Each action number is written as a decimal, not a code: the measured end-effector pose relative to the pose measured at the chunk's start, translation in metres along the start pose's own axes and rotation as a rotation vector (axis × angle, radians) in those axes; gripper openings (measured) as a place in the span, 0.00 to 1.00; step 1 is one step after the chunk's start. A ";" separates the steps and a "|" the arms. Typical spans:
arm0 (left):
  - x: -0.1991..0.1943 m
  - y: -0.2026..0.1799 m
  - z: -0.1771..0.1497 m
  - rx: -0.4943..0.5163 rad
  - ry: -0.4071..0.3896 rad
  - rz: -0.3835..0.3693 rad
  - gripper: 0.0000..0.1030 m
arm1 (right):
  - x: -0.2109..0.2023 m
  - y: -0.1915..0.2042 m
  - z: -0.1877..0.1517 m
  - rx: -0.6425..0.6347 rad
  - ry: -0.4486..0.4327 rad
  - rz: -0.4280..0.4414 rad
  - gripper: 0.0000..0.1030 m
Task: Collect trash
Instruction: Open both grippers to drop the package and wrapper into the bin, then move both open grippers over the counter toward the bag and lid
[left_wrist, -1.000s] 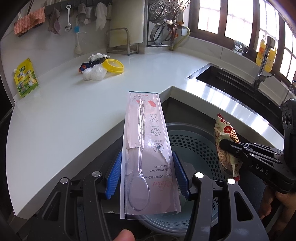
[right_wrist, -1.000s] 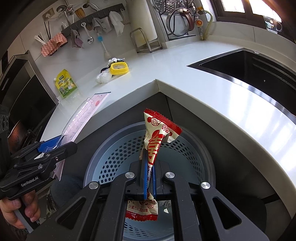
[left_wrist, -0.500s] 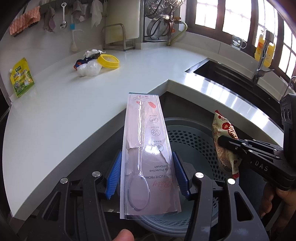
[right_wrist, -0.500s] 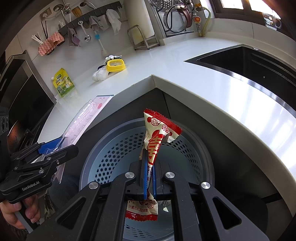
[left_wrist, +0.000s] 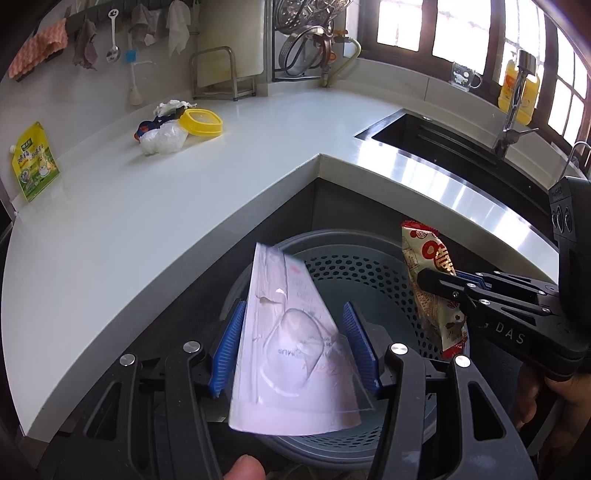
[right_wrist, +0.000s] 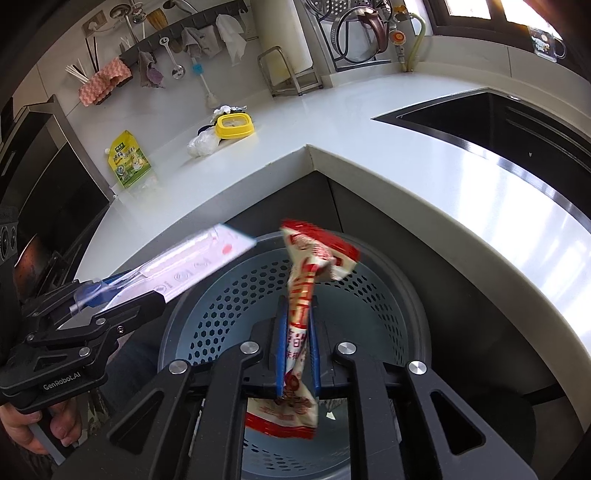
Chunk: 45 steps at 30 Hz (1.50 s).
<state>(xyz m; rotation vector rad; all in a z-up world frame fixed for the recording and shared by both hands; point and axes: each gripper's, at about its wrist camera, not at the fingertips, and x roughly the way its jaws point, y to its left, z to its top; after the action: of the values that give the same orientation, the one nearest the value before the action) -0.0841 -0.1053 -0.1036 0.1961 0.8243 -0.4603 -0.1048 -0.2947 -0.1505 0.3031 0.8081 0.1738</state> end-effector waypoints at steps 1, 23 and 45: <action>-0.001 0.000 0.000 0.000 -0.001 -0.006 0.50 | 0.000 0.000 0.000 0.001 -0.002 -0.002 0.16; -0.027 0.034 0.024 -0.081 -0.099 0.079 0.82 | -0.015 0.009 0.027 -0.020 -0.070 0.020 0.54; -0.022 0.114 0.089 -0.142 -0.167 0.200 0.90 | 0.031 0.059 0.146 -0.129 -0.117 0.131 0.71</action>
<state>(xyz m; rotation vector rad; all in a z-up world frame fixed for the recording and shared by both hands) 0.0152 -0.0285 -0.0288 0.1054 0.6631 -0.2252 0.0208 -0.2596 -0.0569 0.2416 0.6579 0.3265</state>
